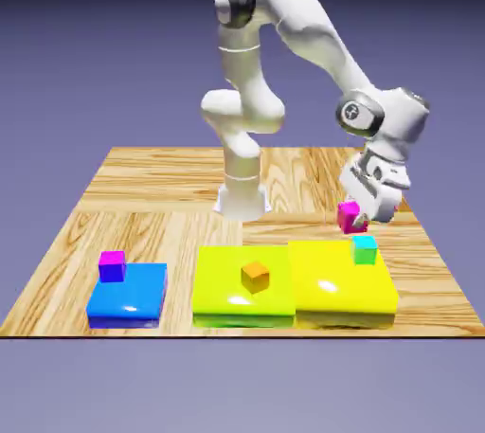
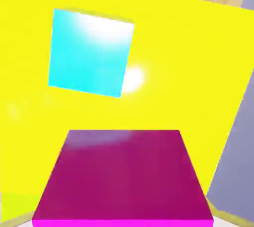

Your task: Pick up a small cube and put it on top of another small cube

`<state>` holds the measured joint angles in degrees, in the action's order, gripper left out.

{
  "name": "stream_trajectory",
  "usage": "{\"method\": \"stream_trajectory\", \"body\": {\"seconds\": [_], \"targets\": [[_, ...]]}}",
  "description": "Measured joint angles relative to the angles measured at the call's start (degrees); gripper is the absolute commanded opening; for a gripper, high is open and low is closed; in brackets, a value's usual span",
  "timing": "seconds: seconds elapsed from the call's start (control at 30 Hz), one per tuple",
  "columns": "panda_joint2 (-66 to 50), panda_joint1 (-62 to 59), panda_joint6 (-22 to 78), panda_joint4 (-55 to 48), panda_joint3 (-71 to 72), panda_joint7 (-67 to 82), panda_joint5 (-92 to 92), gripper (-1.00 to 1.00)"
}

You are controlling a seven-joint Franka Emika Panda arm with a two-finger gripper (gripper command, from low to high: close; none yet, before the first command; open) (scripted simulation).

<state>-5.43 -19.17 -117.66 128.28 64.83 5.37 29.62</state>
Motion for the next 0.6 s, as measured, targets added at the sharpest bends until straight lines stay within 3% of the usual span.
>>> {"method": "stream_trajectory", "body": {"seconds": [0.4, 0.43, 0.6], "targets": [[-22.83, -10.37, 5.26, 1.1, 10.15, -15.91, 24.15, -1.0], [-23.88, -10.84, 5.51, 1.15, 10.61, -16.64, 25.26, 1.0], [-17.66, -8.06, 4.03, 0.85, 7.85, -12.37, 18.82, 1.0]]}}
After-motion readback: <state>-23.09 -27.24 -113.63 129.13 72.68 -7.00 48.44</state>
